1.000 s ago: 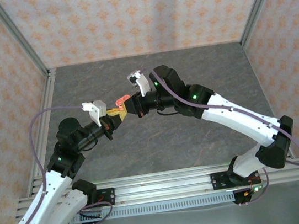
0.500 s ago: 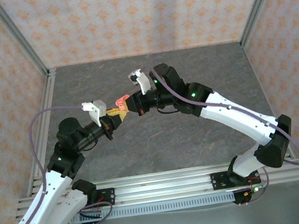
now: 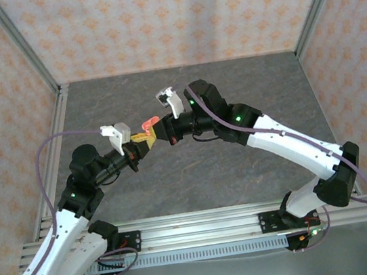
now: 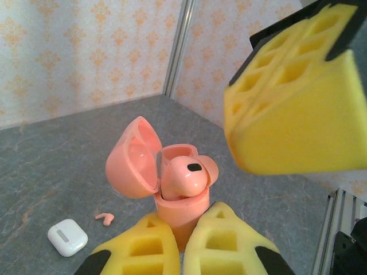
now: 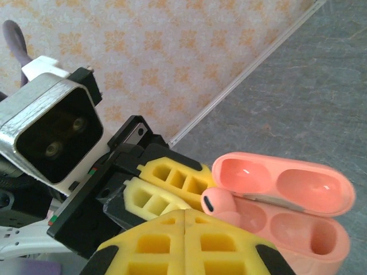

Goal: Insert wireless bluetooth earbuds into charging case

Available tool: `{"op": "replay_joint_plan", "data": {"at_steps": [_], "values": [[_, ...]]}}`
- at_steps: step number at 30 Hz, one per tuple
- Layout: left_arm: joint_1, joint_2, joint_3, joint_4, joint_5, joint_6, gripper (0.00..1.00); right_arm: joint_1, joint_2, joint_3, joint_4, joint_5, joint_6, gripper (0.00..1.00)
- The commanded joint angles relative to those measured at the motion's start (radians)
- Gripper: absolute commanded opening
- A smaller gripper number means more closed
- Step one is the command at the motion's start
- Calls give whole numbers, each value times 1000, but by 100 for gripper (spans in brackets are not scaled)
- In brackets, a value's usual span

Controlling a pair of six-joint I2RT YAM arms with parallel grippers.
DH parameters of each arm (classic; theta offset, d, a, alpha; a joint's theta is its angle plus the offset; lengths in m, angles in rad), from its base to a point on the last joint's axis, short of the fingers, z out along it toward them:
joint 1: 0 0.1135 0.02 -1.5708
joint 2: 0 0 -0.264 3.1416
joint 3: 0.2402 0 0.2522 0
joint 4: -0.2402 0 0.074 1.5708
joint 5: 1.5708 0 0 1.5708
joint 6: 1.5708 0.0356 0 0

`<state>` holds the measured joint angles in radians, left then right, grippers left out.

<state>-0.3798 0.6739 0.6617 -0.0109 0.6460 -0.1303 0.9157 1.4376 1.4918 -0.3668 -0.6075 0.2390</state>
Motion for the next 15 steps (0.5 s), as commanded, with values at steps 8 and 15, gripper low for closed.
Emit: {"op": "replay_joint_plan", "data": {"at_steps": [8,15], "values": [[-5,-16,29,16,-8,6,0,11,4,6,-27,18,-36,2],[-5,-15,29,22,-1,1,0,-1,13,6,-57,75,-45,1]]}}
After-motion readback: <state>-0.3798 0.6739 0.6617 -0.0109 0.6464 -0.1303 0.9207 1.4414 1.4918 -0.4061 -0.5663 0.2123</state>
